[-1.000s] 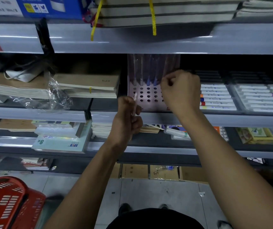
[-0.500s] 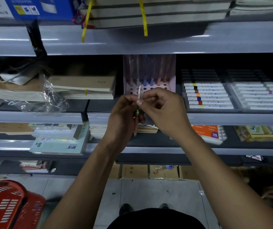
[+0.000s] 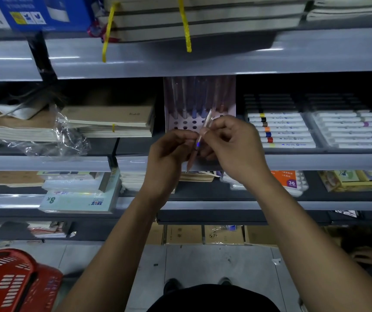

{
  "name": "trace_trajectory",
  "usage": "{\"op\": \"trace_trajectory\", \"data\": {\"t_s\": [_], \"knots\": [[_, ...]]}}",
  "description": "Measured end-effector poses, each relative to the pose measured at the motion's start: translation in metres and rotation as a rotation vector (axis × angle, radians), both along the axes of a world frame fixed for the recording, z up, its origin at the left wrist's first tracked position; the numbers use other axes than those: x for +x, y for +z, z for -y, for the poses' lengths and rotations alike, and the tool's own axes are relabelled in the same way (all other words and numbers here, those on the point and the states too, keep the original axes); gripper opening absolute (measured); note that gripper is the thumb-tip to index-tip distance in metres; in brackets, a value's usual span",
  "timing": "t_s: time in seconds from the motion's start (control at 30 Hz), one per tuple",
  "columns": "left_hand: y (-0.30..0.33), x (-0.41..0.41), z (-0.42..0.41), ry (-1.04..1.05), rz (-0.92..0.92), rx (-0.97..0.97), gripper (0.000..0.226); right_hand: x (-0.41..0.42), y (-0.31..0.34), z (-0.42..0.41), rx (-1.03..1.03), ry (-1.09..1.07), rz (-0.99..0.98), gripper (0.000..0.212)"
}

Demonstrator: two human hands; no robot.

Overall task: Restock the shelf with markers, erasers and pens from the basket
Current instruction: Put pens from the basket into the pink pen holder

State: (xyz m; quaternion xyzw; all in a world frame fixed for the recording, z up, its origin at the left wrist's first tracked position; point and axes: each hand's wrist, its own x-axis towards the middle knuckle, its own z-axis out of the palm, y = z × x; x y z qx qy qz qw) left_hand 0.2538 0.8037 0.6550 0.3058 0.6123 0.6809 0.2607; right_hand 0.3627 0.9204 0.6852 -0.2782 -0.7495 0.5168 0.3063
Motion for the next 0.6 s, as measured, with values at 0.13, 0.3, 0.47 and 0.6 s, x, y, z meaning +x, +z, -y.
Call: {"op": "trace_trajectory", "data": {"t_s": [0.13, 0.3, 0.47, 0.6], "knots": [[-0.007, 0.001, -0.004, 0.161, -0.425, -0.140, 0.025, 0.000, 0.005, -0.013, -0.008, -0.082, -0.077, 0.011], [-0.016, 0.004, -0.001, 0.204, -0.875, -0.304, 0.030, -0.001, 0.014, -0.036, 0.058, -0.188, -0.062, 0.015], [-0.015, 0.008, -0.002, 0.218, -0.928, -0.370, 0.029, -0.005, 0.029, -0.054, 0.243, -0.391, -0.017, 0.020], [-0.012, 0.008, -0.002, 0.212, -0.929, -0.371, 0.029, -0.009, 0.034, -0.055, 0.286, -0.412, -0.021, 0.044]]}}
